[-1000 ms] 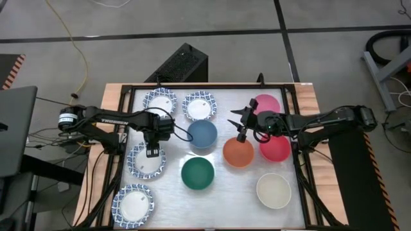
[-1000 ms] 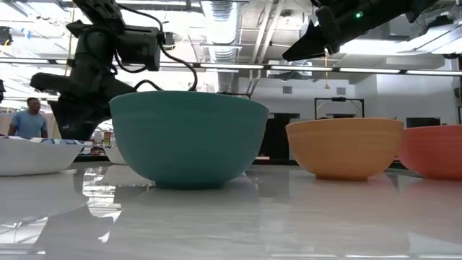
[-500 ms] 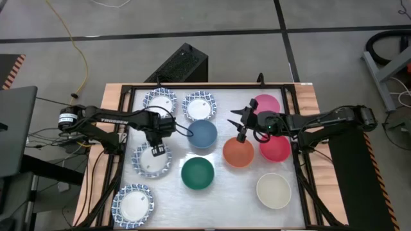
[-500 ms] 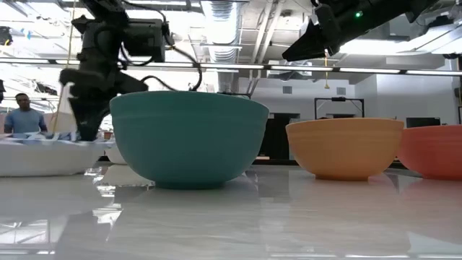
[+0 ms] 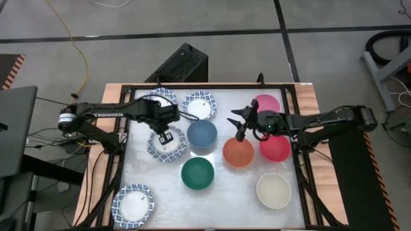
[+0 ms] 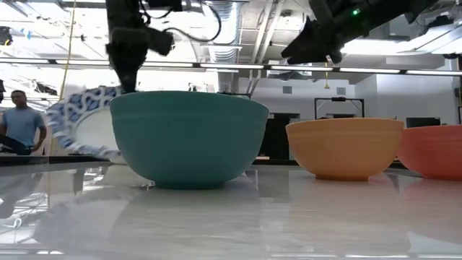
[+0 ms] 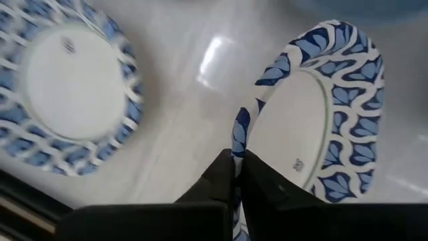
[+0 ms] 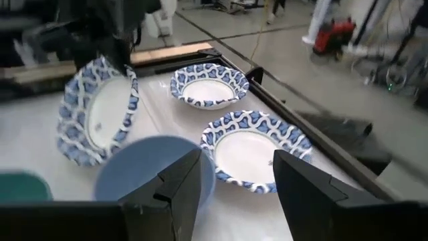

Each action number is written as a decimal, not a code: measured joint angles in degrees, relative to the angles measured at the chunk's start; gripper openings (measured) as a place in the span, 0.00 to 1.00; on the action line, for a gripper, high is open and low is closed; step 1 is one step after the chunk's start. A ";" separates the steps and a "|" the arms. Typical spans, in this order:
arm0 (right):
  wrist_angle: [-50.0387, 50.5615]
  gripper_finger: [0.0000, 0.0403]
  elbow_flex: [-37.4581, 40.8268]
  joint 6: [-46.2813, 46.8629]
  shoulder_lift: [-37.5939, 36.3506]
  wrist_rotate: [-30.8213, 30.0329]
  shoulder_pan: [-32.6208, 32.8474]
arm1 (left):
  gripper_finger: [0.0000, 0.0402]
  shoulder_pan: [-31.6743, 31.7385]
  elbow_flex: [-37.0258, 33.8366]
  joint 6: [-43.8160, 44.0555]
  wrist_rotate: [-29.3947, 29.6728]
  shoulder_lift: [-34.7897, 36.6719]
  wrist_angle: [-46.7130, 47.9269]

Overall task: Nest bowls inside each other
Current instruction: Stack the white bowl on top of the other white bowl

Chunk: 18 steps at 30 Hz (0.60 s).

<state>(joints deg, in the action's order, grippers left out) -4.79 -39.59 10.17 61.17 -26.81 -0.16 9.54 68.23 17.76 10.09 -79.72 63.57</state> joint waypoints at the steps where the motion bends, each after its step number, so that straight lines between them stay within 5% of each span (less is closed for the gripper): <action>1: -0.11 0.51 0.00 1.84 0.00 0.00 0.00 | 0.00 0.00 1.07 0.00 0.75 0.00 0.27; 9: -4.12 0.51 0.00 2.96 1.37 0.00 0.02 | 0.00 0.48 10.42 -0.91 4.86 0.00 0.74; 18: -27.59 0.51 0.00 -9.95 13.09 6.52 0.02 | 0.00 0.59 19.35 -6.24 10.12 0.07 -4.85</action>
<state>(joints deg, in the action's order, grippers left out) -32.39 -39.59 0.22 74.25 -20.29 -0.14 10.13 87.57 11.52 20.21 -79.66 58.72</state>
